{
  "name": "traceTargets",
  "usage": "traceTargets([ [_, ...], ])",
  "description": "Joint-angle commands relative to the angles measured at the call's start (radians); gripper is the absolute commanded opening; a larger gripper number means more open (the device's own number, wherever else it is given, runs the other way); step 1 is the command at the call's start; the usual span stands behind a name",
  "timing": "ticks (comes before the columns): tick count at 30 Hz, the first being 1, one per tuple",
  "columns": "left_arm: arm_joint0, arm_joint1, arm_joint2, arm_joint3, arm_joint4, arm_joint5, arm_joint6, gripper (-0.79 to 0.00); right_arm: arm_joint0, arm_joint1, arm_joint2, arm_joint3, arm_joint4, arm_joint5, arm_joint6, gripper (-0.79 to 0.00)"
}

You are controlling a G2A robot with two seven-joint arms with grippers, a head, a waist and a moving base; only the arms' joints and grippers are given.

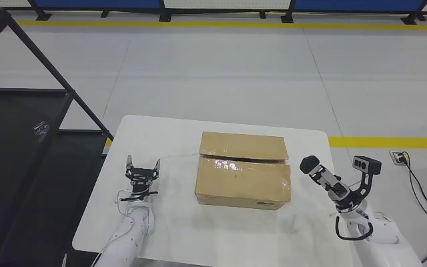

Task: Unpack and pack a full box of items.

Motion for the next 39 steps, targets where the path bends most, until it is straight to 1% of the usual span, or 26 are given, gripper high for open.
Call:
traceTargets([
  [1, 0.012, 0.001, 0.002, -0.011, 0.008, 0.000, -0.004, 0.000, 0.005, 0.000, -0.005, 0.004, 0.003, 0.002, 0.006, 0.000],
  [3, 0.020, 0.002, 0.001, -0.024, 0.010, 0.001, -0.006, 0.000, 0.011, -0.001, -0.010, 0.009, 0.005, 0.002, 0.011, 0.000],
  [8, 0.043, 0.009, -0.006, -0.063, 0.016, -0.032, -0.003, 0.000, 0.024, -0.002, -0.020, 0.019, 0.008, 0.003, 0.021, 0.000],
  [12, 0.047, 0.019, 0.003, -0.072, 0.068, -0.058, -0.044, 0.000, 0.032, -0.002, -0.025, 0.024, 0.010, 0.003, 0.028, 0.000],
  [14, 0.051, 0.024, 0.009, -0.079, 0.088, -0.098, -0.061, 0.000, 0.035, -0.002, -0.027, 0.026, 0.010, 0.003, 0.030, 0.000],
  [19, 0.062, 0.038, 0.004, -0.096, 0.114, -0.151, -0.087, 0.000, 0.041, -0.002, -0.032, 0.029, 0.011, 0.007, 0.036, 0.000],
  [21, 0.053, 0.044, -0.001, -0.100, 0.119, -0.191, -0.114, 0.000, 0.045, -0.002, -0.035, 0.029, 0.007, 0.010, 0.038, 0.000],
  [23, 0.040, 0.051, -0.002, -0.101, 0.128, -0.252, -0.149, 0.000, 0.047, -0.002, -0.036, 0.027, 0.005, 0.012, 0.040, 0.000],
  [30, -0.033, 0.066, 0.004, -0.081, 0.166, -0.434, -0.260, 0.000, 0.045, -0.001, -0.036, 0.018, 0.000, 0.010, 0.041, 0.000],
  [33, -0.060, 0.065, 0.005, -0.068, 0.172, -0.435, -0.285, 0.000, 0.037, 0.001, -0.031, 0.016, -0.004, 0.009, 0.038, 0.000],
  [36, -0.079, 0.060, 0.003, -0.060, 0.161, -0.396, -0.299, 0.000, 0.025, 0.003, -0.024, 0.012, -0.008, 0.009, 0.031, 0.000],
  [39, -0.093, 0.054, -0.006, -0.053, 0.137, -0.331, -0.297, 0.000, 0.014, 0.004, -0.017, 0.008, -0.013, 0.009, 0.023, 0.000],
])
